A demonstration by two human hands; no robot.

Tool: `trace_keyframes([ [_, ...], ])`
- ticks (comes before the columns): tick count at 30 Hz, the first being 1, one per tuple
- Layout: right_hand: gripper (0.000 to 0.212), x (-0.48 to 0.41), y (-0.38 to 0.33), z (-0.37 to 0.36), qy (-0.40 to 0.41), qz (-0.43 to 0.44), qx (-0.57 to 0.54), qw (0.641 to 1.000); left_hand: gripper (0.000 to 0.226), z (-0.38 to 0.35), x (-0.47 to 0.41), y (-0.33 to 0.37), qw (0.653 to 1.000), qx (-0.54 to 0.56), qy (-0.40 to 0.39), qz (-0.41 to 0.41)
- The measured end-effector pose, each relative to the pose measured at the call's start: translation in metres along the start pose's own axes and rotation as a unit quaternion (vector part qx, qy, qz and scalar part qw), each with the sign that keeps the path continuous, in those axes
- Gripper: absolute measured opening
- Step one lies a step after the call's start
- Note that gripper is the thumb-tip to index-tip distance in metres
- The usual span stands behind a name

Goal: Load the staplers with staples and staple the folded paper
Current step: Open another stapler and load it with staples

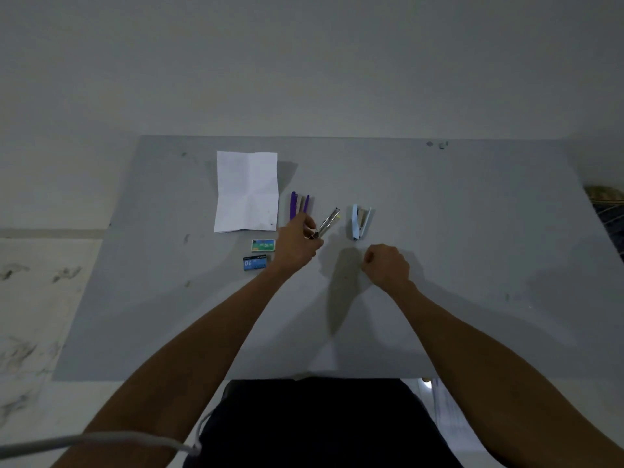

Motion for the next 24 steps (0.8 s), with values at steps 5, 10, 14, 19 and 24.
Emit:
trace_keyframes([
  [5, 0.019, -0.003, -0.008, 0.005, 0.002, -0.009, -0.019, 1.0, 0.022, -0.009, 0.001, -0.016, 0.998, -0.051, 0.034, 0.006],
  [10, 0.023, -0.008, -0.019, 0.003, 0.019, -0.025, 0.008, 0.999, 0.02, -0.019, 0.006, -0.036, 0.994, -0.095, 0.041, 0.029],
  [14, 0.021, -0.007, -0.019, -0.003, 0.012, -0.024, 0.021, 0.999, 0.016, -0.032, 0.008, -0.052, 0.992, -0.112, 0.045, 0.022],
  [19, 0.015, -0.002, -0.024, -0.012, -0.004, 0.0, 0.016, 1.0, 0.019, -0.043, 0.007, -0.054, 0.986, -0.158, 0.048, 0.005],
  [24, 0.016, 0.002, -0.027, -0.017, -0.009, 0.021, 0.021, 1.0, 0.019, -0.05, 0.008, -0.06, 0.977, -0.205, 0.06, 0.0],
])
Point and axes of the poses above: each hand's wrist, its own x-axis away from the middle knuckle, its own z-axis out of the back of the hand, y = z × x, the point moved 2 cm from there along -x, towards the middle knuckle, and after that the axes turned 3 degrees about -x, right-handed, at the moved point
